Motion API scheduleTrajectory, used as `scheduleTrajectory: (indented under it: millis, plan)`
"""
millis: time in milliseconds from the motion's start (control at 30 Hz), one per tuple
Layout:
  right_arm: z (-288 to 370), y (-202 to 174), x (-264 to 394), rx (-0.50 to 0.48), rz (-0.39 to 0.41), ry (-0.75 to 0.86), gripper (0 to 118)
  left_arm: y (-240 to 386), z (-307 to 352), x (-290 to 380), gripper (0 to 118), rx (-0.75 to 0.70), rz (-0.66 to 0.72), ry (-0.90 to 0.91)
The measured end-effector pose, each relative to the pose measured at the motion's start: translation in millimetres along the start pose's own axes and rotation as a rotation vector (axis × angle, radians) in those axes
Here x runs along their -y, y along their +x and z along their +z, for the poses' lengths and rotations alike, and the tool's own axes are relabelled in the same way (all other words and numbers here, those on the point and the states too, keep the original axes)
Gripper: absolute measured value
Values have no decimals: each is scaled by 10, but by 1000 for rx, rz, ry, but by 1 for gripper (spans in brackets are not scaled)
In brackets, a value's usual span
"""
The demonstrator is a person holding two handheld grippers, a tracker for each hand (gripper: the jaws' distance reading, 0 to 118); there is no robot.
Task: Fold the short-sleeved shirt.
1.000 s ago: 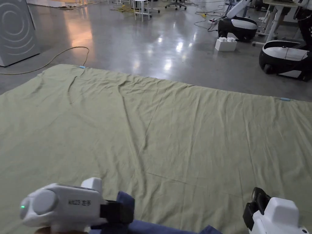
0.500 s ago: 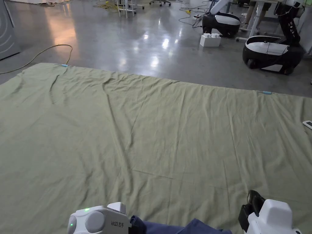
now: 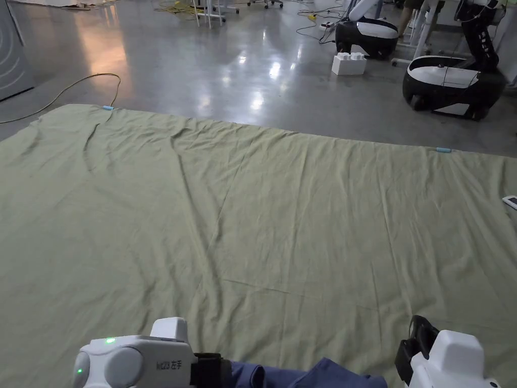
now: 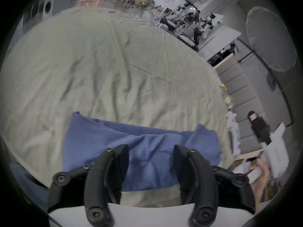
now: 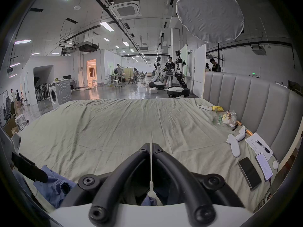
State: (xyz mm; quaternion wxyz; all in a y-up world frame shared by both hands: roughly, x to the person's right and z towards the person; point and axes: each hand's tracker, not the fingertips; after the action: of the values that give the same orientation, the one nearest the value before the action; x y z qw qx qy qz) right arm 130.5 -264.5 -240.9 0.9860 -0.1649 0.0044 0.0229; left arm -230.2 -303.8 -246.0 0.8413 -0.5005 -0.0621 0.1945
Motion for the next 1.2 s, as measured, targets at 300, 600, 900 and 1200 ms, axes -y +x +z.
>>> scheduleTrajectory:
  millis: [300, 600, 900, 1200]
  plan:
    - [23, -12, 55, -6, -5, -18, 2, 252, -528, 192, 17, 138, 41, -73]
    - [36, 27, 67, 5, -5, -28, 2, 441, -750, 285, 17, 76, 9, -48]
    - [46, 45, 1, -3, 1, -18, 2, -57, -111, 79, 70, 167, 13, -8]
    - [25, 49, -51, -11, -19, -23, 2, -1271, 230, -124, 74, 131, 149, 66]
